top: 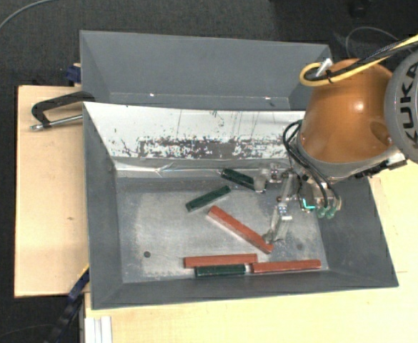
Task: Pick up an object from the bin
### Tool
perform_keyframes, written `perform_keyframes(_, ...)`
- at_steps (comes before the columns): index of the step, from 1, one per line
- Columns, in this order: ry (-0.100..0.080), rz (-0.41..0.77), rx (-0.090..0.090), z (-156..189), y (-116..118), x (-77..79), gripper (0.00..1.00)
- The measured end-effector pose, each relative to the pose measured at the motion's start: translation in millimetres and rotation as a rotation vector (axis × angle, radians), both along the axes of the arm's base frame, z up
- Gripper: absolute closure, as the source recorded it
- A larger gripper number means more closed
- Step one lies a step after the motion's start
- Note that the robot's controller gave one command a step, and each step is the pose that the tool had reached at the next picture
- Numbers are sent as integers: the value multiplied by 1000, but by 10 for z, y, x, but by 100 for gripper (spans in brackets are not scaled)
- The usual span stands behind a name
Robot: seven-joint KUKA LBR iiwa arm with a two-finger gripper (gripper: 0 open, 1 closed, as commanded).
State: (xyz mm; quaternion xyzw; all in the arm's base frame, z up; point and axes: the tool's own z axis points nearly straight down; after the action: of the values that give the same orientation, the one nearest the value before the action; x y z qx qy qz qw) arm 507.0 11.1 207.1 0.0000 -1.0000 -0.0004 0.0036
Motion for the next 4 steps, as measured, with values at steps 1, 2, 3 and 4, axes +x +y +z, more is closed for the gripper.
perform_keyframes(1, -2, 145, 1, -1272, -7, 156, 0)
perform_keyframes(2, -8, 144, 1, -1234, -7, 171, 100)
perform_keyframes(3, -8, 143, 1, -1234, -7, 171, 0)
perform_keyframes(4, -8, 143, 1, -1234, -7, 171, 100)
